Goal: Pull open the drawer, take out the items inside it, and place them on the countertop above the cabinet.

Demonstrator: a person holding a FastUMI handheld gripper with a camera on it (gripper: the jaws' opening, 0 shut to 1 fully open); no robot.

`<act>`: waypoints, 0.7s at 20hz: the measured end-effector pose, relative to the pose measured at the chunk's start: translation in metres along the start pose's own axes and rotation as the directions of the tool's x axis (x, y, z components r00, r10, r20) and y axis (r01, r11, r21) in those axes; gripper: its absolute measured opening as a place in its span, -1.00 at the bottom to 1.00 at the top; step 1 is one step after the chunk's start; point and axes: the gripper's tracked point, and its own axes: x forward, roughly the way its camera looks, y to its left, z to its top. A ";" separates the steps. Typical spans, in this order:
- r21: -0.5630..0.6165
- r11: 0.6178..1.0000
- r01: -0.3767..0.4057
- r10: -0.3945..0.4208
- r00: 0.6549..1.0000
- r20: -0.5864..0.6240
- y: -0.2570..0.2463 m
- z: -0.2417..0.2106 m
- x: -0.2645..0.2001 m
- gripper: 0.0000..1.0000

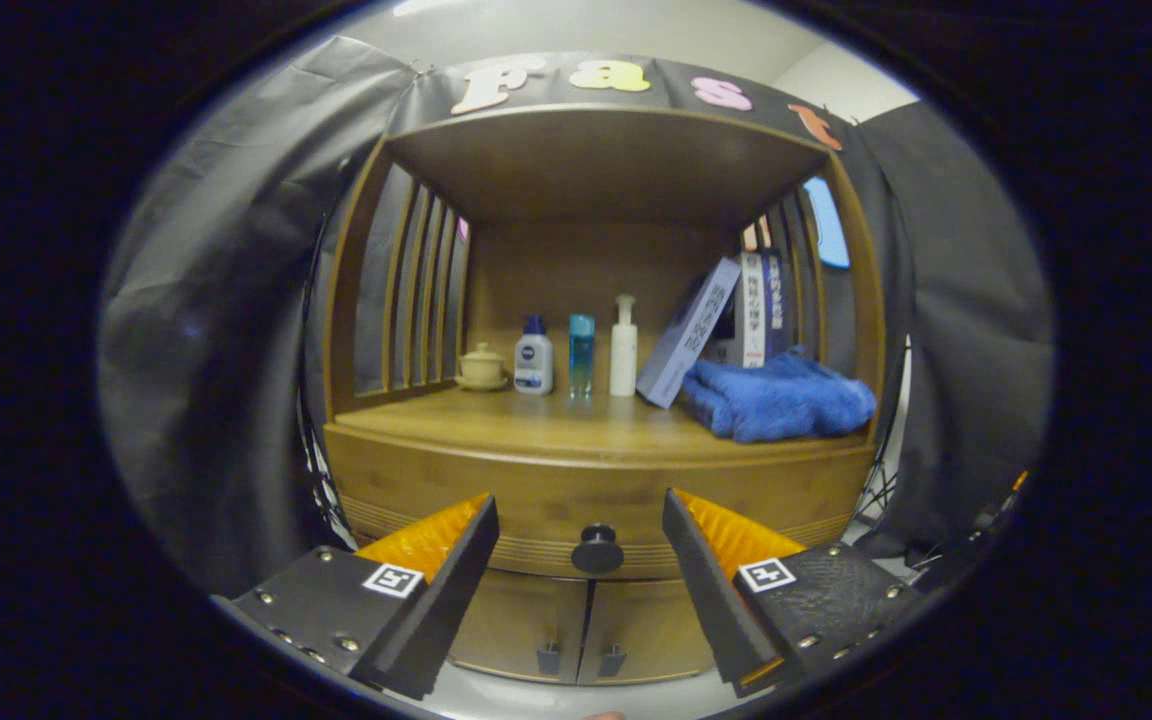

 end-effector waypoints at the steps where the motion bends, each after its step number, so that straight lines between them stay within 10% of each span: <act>1: 0.021 1.000 -0.004 0.004 1.000 -0.023 -0.001 -0.014 0.012 0.98; 4: 0.075 0.997 0.002 0.003 0.998 -0.070 -0.004 -0.033 0.040 0.98; 7: 0.096 0.995 0.023 -0.016 0.997 -0.074 -0.009 -0.042 0.059 0.04; 14: 0.076 0.995 0.057 -0.055 0.998 -0.035 -0.010 -0.046 0.054 -0.02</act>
